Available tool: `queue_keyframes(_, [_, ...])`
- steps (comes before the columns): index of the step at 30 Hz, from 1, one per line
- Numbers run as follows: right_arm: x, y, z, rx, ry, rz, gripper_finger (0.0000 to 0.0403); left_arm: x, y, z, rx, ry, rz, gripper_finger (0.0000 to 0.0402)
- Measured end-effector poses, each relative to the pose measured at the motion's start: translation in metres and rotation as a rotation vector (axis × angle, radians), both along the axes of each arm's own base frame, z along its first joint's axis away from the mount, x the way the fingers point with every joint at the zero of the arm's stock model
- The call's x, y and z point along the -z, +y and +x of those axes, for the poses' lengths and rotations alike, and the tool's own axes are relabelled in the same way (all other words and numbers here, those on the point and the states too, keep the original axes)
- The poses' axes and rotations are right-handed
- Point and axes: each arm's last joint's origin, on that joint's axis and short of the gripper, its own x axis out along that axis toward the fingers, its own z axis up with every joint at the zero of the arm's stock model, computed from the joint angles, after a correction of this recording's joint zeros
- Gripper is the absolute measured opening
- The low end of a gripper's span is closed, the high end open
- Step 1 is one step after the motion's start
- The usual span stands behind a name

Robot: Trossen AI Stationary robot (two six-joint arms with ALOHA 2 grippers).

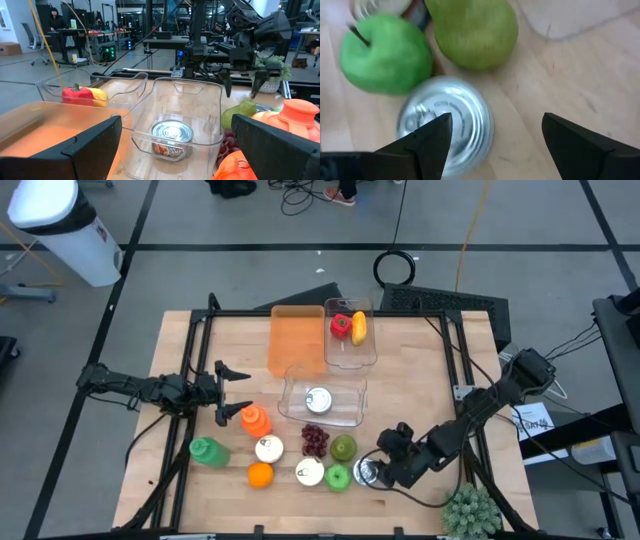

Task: Pick & Place Food Item
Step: Put the green tuna can into the bottom transparent bin

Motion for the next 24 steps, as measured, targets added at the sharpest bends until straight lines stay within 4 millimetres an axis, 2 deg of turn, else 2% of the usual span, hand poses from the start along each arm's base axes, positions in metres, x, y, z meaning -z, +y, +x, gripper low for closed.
queue_keyframes(7, [0.019, 0.002, 0.000, 0.014, 0.073, -0.040, 0.0288, 0.000, 0.000, 0.000, 0.000, 0.000, 0.000, 0.0392])
queue_keyframes(18, [0.014, -0.014, -0.015, 0.198, 0.184, -0.048, 0.0288, 0.000, 0.000, 0.000, 0.000, 0.000, 0.000, 0.0392])
queue_keyframes(24, [0.015, -0.015, -0.021, 0.258, 0.231, -0.031, 0.0288, 0.000, 0.000, 0.000, 0.000, 0.000, 0.000, 0.0392])
